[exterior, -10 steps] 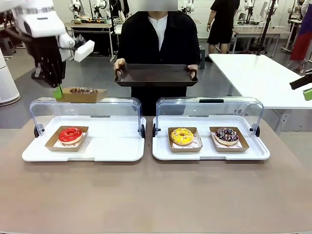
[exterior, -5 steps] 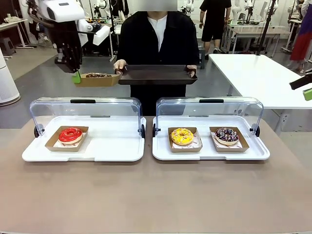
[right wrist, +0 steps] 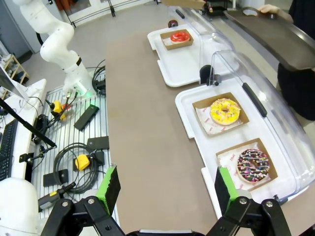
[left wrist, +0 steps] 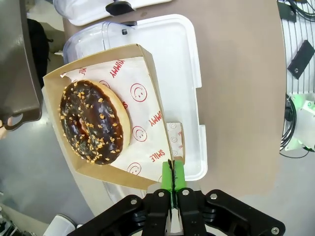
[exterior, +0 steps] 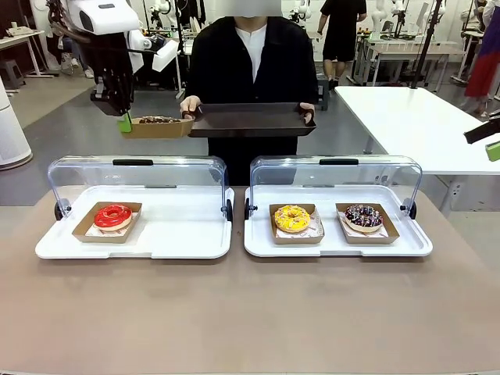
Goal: Provide the desired donut to the person.
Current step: Pick up and lift the Paper togo box containing the Donut pointed at by the person, then place the picked Paper togo box onto the Handle tray extended by the person, then pick up and lift the Paper togo box containing the Donut pointed at by the person.
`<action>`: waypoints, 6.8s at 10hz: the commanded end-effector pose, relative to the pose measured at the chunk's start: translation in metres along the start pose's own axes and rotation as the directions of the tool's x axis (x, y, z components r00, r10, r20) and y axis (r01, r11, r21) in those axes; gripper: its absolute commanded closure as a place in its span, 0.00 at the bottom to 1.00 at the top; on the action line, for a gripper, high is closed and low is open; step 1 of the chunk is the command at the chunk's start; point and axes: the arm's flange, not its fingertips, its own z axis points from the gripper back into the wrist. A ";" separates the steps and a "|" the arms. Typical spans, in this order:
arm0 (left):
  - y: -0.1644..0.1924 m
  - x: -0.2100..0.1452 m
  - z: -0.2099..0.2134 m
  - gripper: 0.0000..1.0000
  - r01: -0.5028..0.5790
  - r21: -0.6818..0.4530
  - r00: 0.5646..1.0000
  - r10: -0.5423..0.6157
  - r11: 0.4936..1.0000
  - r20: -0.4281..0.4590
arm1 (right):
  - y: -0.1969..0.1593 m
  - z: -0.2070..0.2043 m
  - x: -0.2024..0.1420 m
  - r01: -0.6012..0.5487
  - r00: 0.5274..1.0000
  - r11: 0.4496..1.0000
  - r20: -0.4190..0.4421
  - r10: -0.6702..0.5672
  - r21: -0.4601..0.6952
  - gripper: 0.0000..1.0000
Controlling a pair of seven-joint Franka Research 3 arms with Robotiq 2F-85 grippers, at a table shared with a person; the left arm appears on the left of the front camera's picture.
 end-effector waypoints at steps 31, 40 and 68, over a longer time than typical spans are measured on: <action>0.141 0.065 -0.051 0.99 0.011 -0.050 0.999 -0.013 0.999 -0.040 | -0.001 0.000 0.001 -0.014 1.000 1.000 0.021 0.014 0.006 0.00; 0.143 0.059 -0.057 0.00 0.007 -0.072 1.000 -0.008 0.997 -0.011 | -0.001 0.000 0.001 -0.014 1.000 1.000 0.021 0.014 0.006 0.00; 0.026 -0.049 -0.028 0.00 -0.062 -0.059 0.993 0.068 0.996 0.098 | -0.001 0.000 0.001 -0.014 1.000 1.000 0.021 0.014 0.006 0.00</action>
